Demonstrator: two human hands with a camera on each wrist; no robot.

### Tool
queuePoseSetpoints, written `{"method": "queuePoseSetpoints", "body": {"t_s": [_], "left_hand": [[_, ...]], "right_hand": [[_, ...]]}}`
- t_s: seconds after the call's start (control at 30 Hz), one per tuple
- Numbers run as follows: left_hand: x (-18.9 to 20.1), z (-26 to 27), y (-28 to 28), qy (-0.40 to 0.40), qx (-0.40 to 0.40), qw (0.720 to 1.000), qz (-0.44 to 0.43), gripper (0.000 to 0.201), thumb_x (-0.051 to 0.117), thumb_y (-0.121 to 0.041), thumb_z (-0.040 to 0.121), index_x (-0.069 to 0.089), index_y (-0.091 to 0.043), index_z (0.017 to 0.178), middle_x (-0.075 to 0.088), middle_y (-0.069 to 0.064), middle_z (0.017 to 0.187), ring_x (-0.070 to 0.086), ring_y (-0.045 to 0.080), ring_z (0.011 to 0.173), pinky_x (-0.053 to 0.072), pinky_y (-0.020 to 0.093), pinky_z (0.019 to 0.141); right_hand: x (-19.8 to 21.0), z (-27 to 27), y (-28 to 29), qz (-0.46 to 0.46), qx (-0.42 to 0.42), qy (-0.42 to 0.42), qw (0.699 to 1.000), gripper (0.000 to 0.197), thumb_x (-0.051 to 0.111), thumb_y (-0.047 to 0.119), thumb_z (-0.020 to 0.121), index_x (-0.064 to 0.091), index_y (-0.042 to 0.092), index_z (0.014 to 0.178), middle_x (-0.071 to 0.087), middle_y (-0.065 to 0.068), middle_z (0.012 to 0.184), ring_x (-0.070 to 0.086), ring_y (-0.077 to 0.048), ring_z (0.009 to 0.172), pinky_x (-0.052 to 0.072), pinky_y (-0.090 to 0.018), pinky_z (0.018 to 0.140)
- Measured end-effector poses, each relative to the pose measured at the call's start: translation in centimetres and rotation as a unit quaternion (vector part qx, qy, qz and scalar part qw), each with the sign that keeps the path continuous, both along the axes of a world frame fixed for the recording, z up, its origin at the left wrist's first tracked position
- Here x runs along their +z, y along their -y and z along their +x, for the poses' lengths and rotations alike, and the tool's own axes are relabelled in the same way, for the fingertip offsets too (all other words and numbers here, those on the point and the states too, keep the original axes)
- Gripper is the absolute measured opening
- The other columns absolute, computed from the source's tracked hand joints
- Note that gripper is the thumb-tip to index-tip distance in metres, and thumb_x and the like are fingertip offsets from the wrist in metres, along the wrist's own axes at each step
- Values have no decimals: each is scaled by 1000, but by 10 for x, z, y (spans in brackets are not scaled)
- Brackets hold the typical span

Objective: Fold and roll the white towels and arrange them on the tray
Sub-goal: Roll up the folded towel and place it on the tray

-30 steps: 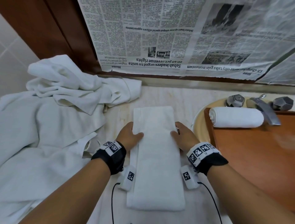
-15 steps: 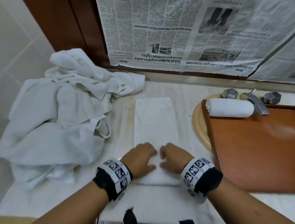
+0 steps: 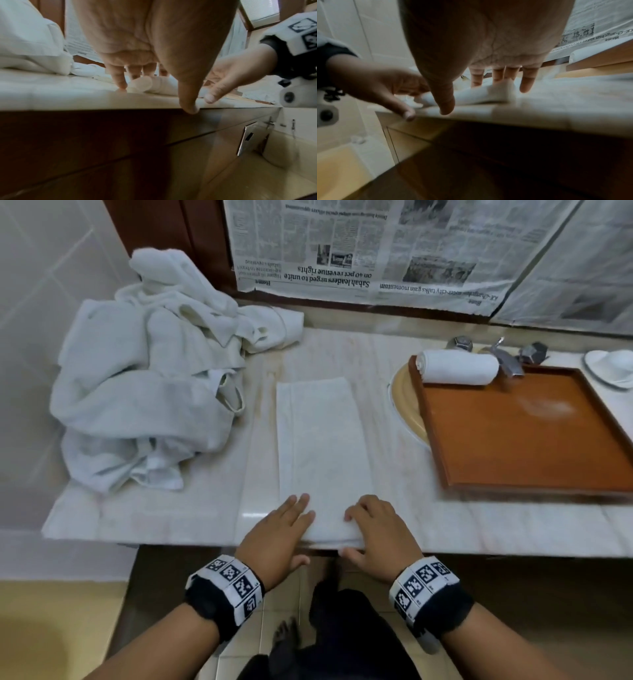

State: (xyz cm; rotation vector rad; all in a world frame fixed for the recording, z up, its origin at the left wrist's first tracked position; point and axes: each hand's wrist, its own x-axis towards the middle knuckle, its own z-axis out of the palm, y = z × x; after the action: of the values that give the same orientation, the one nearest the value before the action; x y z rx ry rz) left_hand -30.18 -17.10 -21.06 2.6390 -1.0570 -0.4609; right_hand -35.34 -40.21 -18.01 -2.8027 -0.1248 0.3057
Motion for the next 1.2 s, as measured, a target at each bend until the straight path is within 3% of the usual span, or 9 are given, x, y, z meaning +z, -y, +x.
{"method": "queuePoseSetpoints", "body": {"t_s": [0.1, 0.3, 0.5, 0.6, 0.73, 0.87, 0.97, 1.07, 1.2], "left_hand": [[-7, -8, -13, 44, 9, 999, -31, 74, 92, -30, 61, 58, -13, 125, 46, 11, 149, 53, 30, 130, 52, 44, 98], [-6, -13, -20, 45, 42, 996, -66, 65, 92, -16, 54, 51, -16, 104, 62, 16, 126, 65, 33, 111, 59, 42, 80], [-15, -14, -28, 58, 75, 986, -136, 38, 84, -18, 72, 64, -14, 104, 62, 12, 121, 64, 30, 105, 58, 42, 80], [-12, -15, -31, 76, 73, 980, -169, 23, 64, -35, 89, 67, -17, 103, 60, 3, 110, 58, 22, 95, 53, 32, 75], [-11, -14, -28, 74, 87, 981, -155, 39, 41, -48, 97, 66, -19, 97, 55, -3, 100, 49, 17, 87, 46, 29, 74], [-11, -9, -19, 31, 143, 980, -136, 46, 25, -48, 98, 61, -21, 87, 50, -4, 92, 45, 17, 87, 42, 34, 80], [-11, -5, -12, 22, 182, 978, -100, 39, 22, -50, 95, 47, -27, 75, 47, -5, 82, 43, 18, 81, 42, 39, 78], [-2, -5, -4, 3, 216, 973, -79, 40, 26, -48, 94, 47, -21, 72, 48, -1, 80, 42, 20, 78, 39, 36, 74], [5, -7, 0, -8, 249, 964, -90, 25, 44, -36, 99, 52, -18, 85, 53, 0, 87, 49, 21, 81, 38, 33, 72]], "right_hand": [[-7, -20, 1, -8, -23, 31, 999, 44, 76, 39, 79, 56, 28, 117, 46, 7, 121, 44, -15, 111, 42, -25, 90], [-18, -33, 6, 55, -2, 113, 992, 31, 82, 11, 74, 72, 23, 100, 66, 7, 102, 63, -17, 94, 58, -32, 72], [-23, -39, 13, 97, -20, 146, 984, 22, 74, 25, 87, 75, 25, 110, 70, 8, 102, 62, -12, 95, 54, -26, 77], [-21, -43, 16, 122, -56, 108, 985, 26, 60, 35, 97, 71, 29, 119, 68, 13, 106, 54, -2, 100, 47, -21, 89], [-8, -34, 12, 131, -119, 39, 983, 23, 53, 40, 100, 61, 31, 120, 64, 11, 107, 56, -5, 99, 44, -22, 84], [-4, -22, 0, 107, -175, 38, 978, 7, 54, 38, 99, 50, 32, 101, 58, 9, 95, 57, -7, 84, 50, -26, 76], [-6, -21, -8, 48, -148, 101, 983, 4, 60, 29, 97, 62, 27, 99, 56, 6, 100, 54, -12, 89, 48, -28, 82], [-14, -28, -7, -10, -70, 158, 985, 18, 76, 14, 82, 73, 22, 98, 63, 4, 95, 58, -18, 87, 45, -30, 79], [-19, -40, 5, 30, -28, 147, 988, 32, 73, 26, 84, 69, 22, 116, 65, 6, 111, 58, -16, 102, 45, -32, 89]]}}
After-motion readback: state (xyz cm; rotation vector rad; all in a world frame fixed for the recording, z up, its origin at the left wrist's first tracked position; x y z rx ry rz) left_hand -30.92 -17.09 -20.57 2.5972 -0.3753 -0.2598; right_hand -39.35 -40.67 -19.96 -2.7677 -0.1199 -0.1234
